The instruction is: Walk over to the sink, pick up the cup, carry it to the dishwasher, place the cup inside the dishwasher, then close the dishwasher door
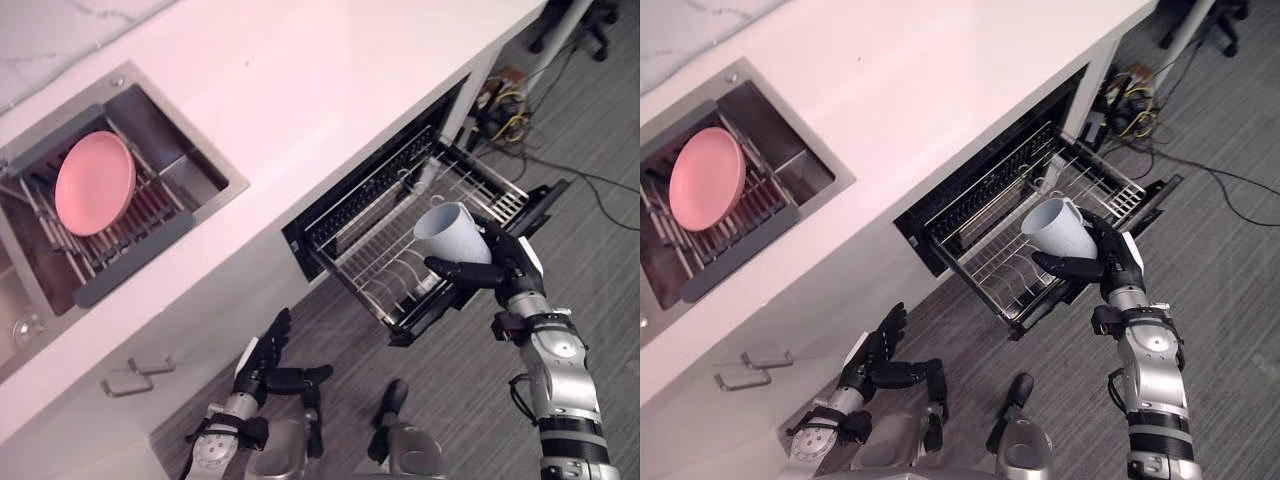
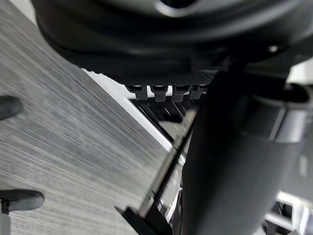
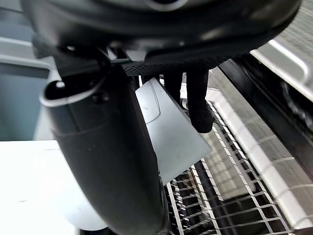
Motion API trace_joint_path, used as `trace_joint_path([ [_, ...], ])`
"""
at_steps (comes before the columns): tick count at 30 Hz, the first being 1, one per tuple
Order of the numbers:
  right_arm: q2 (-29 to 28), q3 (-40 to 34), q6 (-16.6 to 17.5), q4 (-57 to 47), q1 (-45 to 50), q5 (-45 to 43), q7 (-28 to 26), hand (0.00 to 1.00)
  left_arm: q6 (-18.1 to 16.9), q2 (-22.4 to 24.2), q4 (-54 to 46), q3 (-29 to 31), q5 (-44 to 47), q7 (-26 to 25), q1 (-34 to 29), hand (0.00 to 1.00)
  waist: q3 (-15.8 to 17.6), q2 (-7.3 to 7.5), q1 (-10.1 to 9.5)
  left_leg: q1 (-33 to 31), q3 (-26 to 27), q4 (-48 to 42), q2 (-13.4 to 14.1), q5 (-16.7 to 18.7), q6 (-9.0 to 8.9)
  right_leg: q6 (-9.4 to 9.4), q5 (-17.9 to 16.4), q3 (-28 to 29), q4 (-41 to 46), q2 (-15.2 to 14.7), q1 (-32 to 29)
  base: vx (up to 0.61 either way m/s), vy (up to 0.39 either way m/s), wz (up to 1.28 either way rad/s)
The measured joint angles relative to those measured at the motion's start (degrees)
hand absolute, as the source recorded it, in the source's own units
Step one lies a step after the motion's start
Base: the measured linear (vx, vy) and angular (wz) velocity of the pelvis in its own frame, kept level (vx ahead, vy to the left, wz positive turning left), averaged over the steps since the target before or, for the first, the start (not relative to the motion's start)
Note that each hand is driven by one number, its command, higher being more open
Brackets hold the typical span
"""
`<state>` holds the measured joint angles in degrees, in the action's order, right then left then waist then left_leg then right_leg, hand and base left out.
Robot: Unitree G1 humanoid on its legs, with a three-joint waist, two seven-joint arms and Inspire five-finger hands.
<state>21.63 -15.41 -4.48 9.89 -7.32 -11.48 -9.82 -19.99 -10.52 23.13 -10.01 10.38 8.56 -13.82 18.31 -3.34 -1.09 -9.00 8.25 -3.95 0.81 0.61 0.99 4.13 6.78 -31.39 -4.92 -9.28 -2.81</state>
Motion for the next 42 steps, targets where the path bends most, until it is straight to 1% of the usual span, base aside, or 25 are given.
trace_joint_path([
  [2, 0.2, 0.0, -0.1, 2.1, -1.8, 0.0, 0.4, 0.00, -0.3, 0.1, 0.4, 1.0, 0.6, 0.1, 0.0, 1.00, 0.5, 0.01, -0.56, -0.9, -0.5, -0.4, -0.1, 0.0, 0.02, 0.01, 0.0, -0.4, 0.0, 0.0, -0.4, 0.01, 0.028, 0.16],
  [5, 2.0, 0.2, -0.2, 5.6, -4.6, 0.0, 0.6, 0.00, -1.4, 0.3, 0.9, 2.5, 2.0, 0.2, 0.2, 1.00, 1.4, -0.02, -1.32, -2.1, -1.6, -1.2, -0.3, 0.0, 0.08, 0.01, 0.0, -1.5, 0.0, -0.1, -0.6, 0.00, 0.029, 0.19],
  [6, 3.1, 0.3, -0.3, 6.8, -6.0, 0.0, 0.5, 0.00, -1.9, 0.5, 1.7, 3.4, 2.1, 0.2, 0.5, 1.00, 1.7, -0.02, -1.50, -2.9, -2.1, -1.7, -0.3, 0.0, 0.10, 0.08, 0.1, -2.0, 0.0, -0.2, -1.1, -0.02, 0.037, 0.20],
  [9, 5.9, 1.4, -0.6, 10.2, -10.0, -0.1, 0.1, 0.00, -2.0, 0.5, 2.3, 4.8, 3.0, 0.5, 0.7, 1.00, 3.3, -0.20, -1.98, -4.5, -2.8, -2.9, -0.4, 0.1, 0.25, 0.07, 0.3, -2.7, 0.0, -0.2, -1.6, -0.03, 0.049, 0.14],
  [10, 7.3, 1.9, -1.0, 11.7, -11.8, -0.1, -0.2, 0.00, -2.0, 0.5, 2.3, 5.3, 3.6, 0.5, 1.0, 1.00, 4.1, -0.28, -2.50, -5.3, -3.1, -3.4, -0.5, 0.1, 0.29, -0.01, 0.5, -3.0, 0.0, -0.2, -2.0, -0.04, 0.041, 0.12],
  [12, 9.3, 2.9, -1.9, 15.2, -14.9, -0.1, -0.8, 0.00, -2.0, 0.5, 2.3, 5.7, 4.2, 0.6, 1.3, 1.00, 4.3, -0.38, -3.32, -7.4, -3.7, -4.0, -0.6, -0.1, 0.59, -0.09, 0.7, -3.6, 0.0, -0.2, -3.5, -0.04, 0.054, 0.15],
  [14, 10.7, 4.3, -2.4, 18.0, -17.4, -0.1, -1.2, 0.00, -2.0, 0.5, 2.3, 6.2, 4.2, 0.7, 1.7, 1.00, 5.5, -0.43, -4.23, -7.8, -4.2, -4.3, -0.7, -0.2, 0.68, -0.08, 0.8, -4.0, 0.0, -0.3, -3.4, -0.02, 0.048, 0.17],
  [16, 12.2, 5.9, -3.0, 20.5, -20.2, -0.2, -1.7, 0.00, -2.0, 0.5, 2.3, 6.3, 4.2, 0.8, 1.7, 1.00, 6.1, -0.63, -4.74, -9.0, -5.1, -4.5, -0.9, -0.4, 0.94, -0.05, 0.8, -5.0, 0.0, -0.3, -4.1, -0.01, 0.049, 0.22],
  [17, 13.2, 7.5, -3.4, 23.1, -22.9, -0.2, -2.3, 0.00, -2.0, 0.5, 2.3, 6.3, 4.3, 1.0, 1.8, 1.00, 6.7, -0.64, -5.37, -9.8, -5.5, -4.5, -1.1, -0.6, 1.08, -0.04, 0.9, -5.5, 0.0, -0.4, -4.6, 0.00, 0.036, 0.18],
  [20, 14.6, 9.9, -4.4, 28.0, -27.2, -0.2, -3.4, 0.00, -2.0, 0.5, 2.3, 6.3, 4.2, 1.7, 1.9, 1.00, 7.1, -0.66, -6.67, -11.1, -6.5, -4.5, -1.3, -0.9, 1.18, -0.03, 0.9, -6.4, 0.0, -0.5, -5.4, 0.02, 0.042, 0.19],
  [22, 14.8, 12.0, -5.1, 31.0, -29.8, -0.2, -4.0, 0.00, -2.1, 0.5, 2.2, 6.3, 4.3, 2.0, 1.9, 1.00, 7.2, -0.65, -7.74, -11.5, -7.3, -4.5, -1.6, -1.0, 1.29, -0.03, 0.9, -6.4, 0.0, -0.6, -5.3, 0.03, 0.056, 0.21],
  [24, 14.8, 13.3, -5.6, 32.7, -31.5, -0.2, -4.7, 0.00, -2.2, 0.5, 2.2, 6.3, 4.3, 2.0, 2.1, 1.00, 7.2, -0.64, -7.90, -11.8, -7.9, -4.5, -1.7, -1.2, 1.38, -0.03, 0.9, -6.3, 0.0, -0.7, -5.4, 0.01, 0.061, 0.20],
  [27, 14.8, 14.6, -6.0, 36.2, -33.7, -0.2, -5.7, 0.00, -2.2, 0.5, 2.2, 6.3, 4.4, 2.3, 3.0, 1.00, 7.2, -0.61, -9.13, -12.1, -8.4, -4.4, -1.8, -1.5, 1.37, -0.03, 0.9, -6.3, 0.0, -0.7, -5.4, -0.01, 0.038, 0.12],
  [28, 14.8, 15.3, -6.2, 38.1, -34.9, -0.1, -6.1, 0.00, -2.2, 0.3, 2.1, 6.3, 5.3, 2.5, 3.4, 1.00, 7.3, -0.53, -9.30, -12.3, -8.8, -4.1, -1.9, -1.9, 1.31, -0.02, 0.8, -6.3, 0.0, -0.7, -5.4, -0.03, 0.032, 0.11],
  [32, 14.8, 15.9, -7.1, 39.5, -36.1, -0.1, -7.7, 0.00, -1.8, -0.2, 2.0, 6.3, 6.0, 2.8, 4.1, 1.00, 7.8, 0.19, -9.55, -12.4, -9.0, -3.1, -1.8, -3.0, 1.01, -0.02, 0.8, -6.2, 0.0, -0.6, -5.9, -0.06, 0.030, 0.04],
  [33, 14.8, 15.9, -7.4, 39.6, -36.3, -0.1, -7.8, 1.00, -1.7, -0.2, 2.0, 6.3, 6.0, 2.9, 4.2, 1.00, 7.9, 0.29, -9.54, -12.4, -9.0, -2.9, -1.8, -3.3, 1.01, -0.02, 0.8, -6.2, 0.0, -0.6, -6.0, -0.06, 0.022, 0.00],
  [36, 14.7, 15.9, -8.1, 41.6, -37.1, -0.1, -7.3, 1.00, -1.4, -0.6, 2.0, 6.3, 6.0, 3.0, 4.3, 1.00, 8.2, 0.87, -9.75, -12.4, -9.0, -2.1, -1.4, -4.0, 0.77, -0.19, 1.0, -6.2, 0.0, -0.3, -6.3, -0.05, 0.019, -0.01],
  [37, 14.6, 15.8, -8.4, 41.6, -37.1, -0.1, -7.0, 1.00, -1.2, -1.0, 2.0, 6.3, 6.1, 3.0, 4.4, 1.00, 8.4, 1.27, -9.88, -12.4, -9.0, -2.0, -1.2, -4.1, 0.61, -0.23, 1.0, -6.1, 0.0, 0.0, -6.3, 0.00, 0.000, 0.00],
  [42, 14.6, 15.7, -8.7, 41.2, -37.1, -0.1, -6.2, 1.00, -0.4, -1.2, 2.0, 6.3, 6.4, 3.0, 5.0, 1.00, 8.7, 1.83, -9.89, -12.0, -8.9, -1.3, -0.9, -4.6, 0.36, -0.26, 1.1, -5.2, 0.0, 0.3, -6.3, 0.01, 0.015, -0.03],
])
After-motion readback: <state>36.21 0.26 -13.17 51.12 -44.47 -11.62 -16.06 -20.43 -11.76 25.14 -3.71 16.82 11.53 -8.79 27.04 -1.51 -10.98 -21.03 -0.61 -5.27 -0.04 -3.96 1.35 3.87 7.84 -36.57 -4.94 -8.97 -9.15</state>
